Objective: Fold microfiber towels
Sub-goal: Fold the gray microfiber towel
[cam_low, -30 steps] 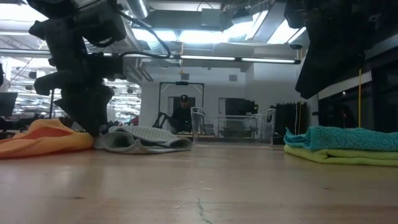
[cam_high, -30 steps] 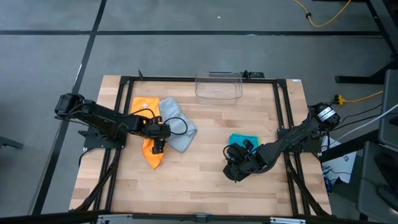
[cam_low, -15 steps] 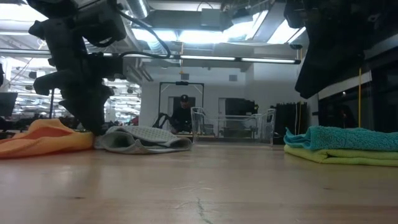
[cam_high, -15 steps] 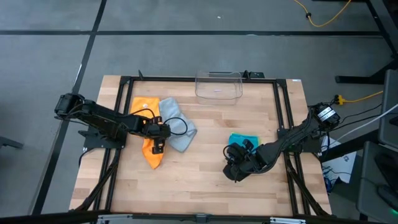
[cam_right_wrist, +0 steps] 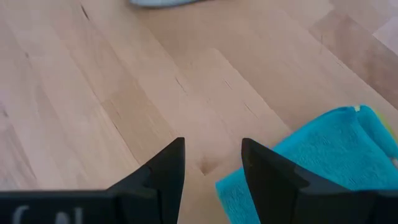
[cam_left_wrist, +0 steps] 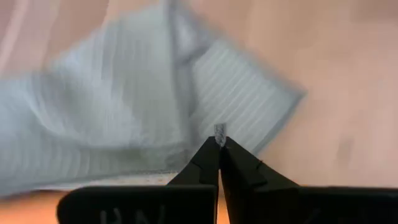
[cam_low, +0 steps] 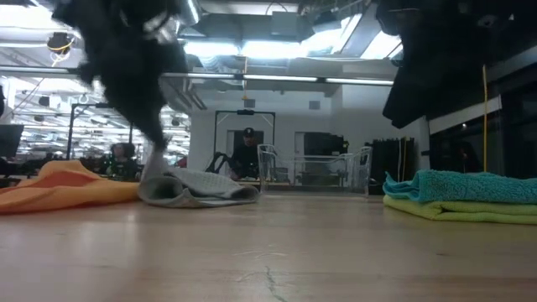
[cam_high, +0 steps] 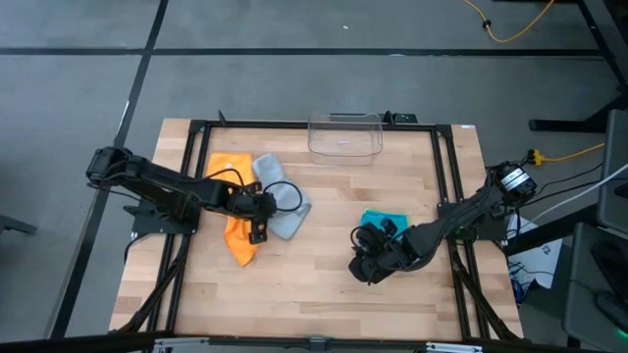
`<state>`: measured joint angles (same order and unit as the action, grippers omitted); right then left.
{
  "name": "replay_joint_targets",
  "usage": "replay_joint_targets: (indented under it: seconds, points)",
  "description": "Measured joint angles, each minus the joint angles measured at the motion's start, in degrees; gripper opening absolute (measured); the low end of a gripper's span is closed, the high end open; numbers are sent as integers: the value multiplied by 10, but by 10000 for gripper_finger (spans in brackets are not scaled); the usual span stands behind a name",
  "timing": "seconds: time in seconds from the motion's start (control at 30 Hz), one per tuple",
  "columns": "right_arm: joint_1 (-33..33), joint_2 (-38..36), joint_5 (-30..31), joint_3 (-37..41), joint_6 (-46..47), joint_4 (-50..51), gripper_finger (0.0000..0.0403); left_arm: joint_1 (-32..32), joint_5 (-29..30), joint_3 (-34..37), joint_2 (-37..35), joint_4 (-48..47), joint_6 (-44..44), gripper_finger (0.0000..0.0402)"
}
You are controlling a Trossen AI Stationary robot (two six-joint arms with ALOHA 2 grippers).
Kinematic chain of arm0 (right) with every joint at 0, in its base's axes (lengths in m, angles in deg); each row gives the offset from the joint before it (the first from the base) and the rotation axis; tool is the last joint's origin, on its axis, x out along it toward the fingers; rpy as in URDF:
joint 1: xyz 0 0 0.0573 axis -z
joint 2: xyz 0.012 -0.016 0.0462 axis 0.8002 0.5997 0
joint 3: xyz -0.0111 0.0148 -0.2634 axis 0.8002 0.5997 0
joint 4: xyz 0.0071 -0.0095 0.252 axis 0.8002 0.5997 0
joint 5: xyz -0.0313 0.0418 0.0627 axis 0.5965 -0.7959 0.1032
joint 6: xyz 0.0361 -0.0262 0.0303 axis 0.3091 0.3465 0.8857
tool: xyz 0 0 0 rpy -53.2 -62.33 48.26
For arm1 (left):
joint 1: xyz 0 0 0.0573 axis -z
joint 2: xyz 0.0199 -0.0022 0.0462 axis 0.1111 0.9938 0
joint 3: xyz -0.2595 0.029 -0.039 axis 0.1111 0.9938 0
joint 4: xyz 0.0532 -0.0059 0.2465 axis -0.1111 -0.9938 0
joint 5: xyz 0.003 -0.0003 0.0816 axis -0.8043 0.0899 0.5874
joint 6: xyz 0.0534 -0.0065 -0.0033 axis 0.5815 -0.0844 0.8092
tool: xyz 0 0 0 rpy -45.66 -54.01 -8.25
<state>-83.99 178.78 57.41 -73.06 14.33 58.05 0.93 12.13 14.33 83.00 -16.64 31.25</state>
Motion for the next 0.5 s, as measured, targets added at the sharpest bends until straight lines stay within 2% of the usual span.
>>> replay_joint_targets:
  seconds: [0.1, 0.33, 0.5]
  points:
    - [3, 0, 0, 0, 0, -5, 161, 19, 14, -66, 0, -41, 0, 0]
    - [15, 0, 6, 0, 0, -27, 161, 59, 106, -219, -1, -178, 0, 0]
    - [28, 0, 72, 0, -9, -42, 161, 82, 150, -283, -1, -216, 0, 0]
